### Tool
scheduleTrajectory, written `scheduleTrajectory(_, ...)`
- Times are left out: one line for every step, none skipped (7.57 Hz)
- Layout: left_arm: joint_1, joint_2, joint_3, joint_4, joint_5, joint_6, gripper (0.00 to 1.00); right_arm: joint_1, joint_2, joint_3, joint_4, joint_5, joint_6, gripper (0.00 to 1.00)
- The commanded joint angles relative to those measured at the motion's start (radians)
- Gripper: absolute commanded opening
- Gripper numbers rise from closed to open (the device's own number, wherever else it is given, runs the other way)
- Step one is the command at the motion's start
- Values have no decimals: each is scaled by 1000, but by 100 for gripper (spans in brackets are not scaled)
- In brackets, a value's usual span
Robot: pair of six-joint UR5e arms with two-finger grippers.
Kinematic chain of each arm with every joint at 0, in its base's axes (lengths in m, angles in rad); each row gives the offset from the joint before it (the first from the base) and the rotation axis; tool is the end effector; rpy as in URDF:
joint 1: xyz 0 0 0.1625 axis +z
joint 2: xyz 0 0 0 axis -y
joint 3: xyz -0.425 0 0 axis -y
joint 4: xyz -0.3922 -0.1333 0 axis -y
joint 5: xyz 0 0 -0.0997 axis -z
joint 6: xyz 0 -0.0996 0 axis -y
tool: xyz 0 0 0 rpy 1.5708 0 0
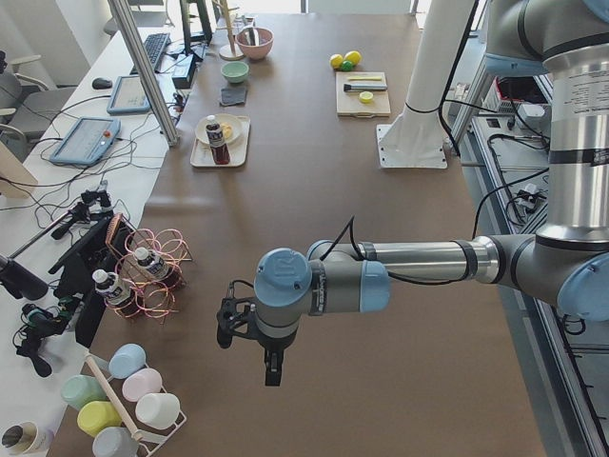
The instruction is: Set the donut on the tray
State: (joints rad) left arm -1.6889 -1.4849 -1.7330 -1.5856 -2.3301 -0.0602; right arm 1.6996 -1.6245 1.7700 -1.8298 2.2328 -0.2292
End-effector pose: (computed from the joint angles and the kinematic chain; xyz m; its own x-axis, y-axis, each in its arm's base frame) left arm -0.1185 -0.4496 0.6189 0.7193 -0.0827 -0.6898 0.1609 0.9857 0.0496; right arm 0.1300 -0.4424 0.6194 0.7821 -0.0580 0.6205 0.0514 0.9983 0.0285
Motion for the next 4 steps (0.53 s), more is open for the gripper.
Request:
scheduleTrajectory(32,6,-31,-69,-18,-50,98,0,20,0,1,5,39,100)
scheduleTrajectory(28,34,-37,-100,-18,-50,98,0,31,-6,0,5,41,100)
scheduleTrajectory(28,55,-25,-147,-18,-52,98,0,37,-9,-5,5,41,100)
scheduleTrajectory(28,75,-25,-187,-18,-52,98,0,40,-9,-5,5,54,100)
